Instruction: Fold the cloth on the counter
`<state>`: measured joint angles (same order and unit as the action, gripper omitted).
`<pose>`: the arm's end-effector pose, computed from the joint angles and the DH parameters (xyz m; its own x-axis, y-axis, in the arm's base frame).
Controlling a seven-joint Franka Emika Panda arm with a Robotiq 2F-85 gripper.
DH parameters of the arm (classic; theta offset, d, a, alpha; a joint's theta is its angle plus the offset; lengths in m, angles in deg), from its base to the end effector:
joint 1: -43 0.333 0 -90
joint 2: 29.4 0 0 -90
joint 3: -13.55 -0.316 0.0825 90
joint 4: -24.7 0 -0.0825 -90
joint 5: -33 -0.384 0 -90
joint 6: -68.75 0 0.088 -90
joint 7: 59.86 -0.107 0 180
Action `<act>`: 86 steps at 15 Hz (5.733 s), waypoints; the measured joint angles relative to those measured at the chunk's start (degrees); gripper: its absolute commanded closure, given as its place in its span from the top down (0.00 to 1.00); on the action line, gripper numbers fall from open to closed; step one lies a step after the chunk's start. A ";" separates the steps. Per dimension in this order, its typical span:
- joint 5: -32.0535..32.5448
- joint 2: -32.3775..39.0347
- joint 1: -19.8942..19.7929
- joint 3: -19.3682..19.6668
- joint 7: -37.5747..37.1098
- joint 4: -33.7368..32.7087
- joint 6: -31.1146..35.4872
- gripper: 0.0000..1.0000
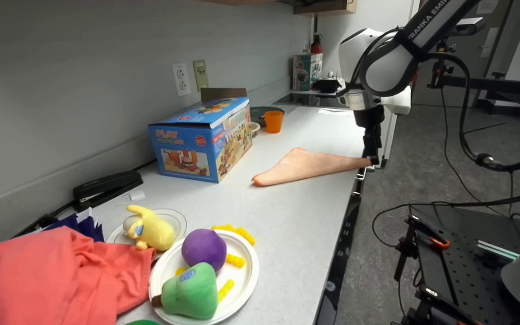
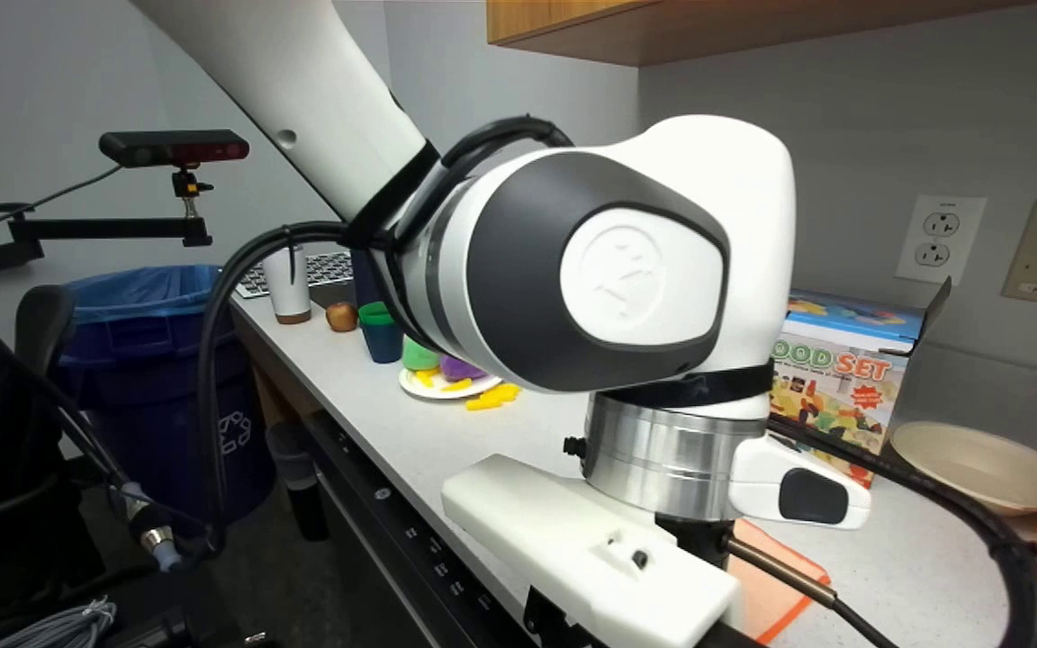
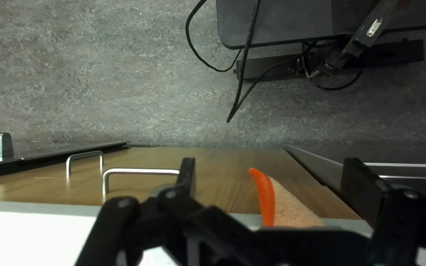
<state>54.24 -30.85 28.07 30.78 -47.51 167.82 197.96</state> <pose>0.3688 -0.2430 0.2780 0.9542 -0.0976 -0.2826 -0.0533 -0.9856 0.1606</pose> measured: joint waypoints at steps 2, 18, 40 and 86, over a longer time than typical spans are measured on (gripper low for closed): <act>-0.44 0.45 -0.19 0.30 1.86 0.27 1.44 1.00; -0.44 3.72 -0.23 0.27 2.71 1.78 9.17 0.10; 13.30 -0.89 2.18 -5.88 4.59 -10.00 -8.94 0.01; 14.07 15.35 11.04 -17.36 12.74 -19.81 10.57 0.73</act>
<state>68.32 -15.49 39.11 13.42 -34.77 148.01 208.53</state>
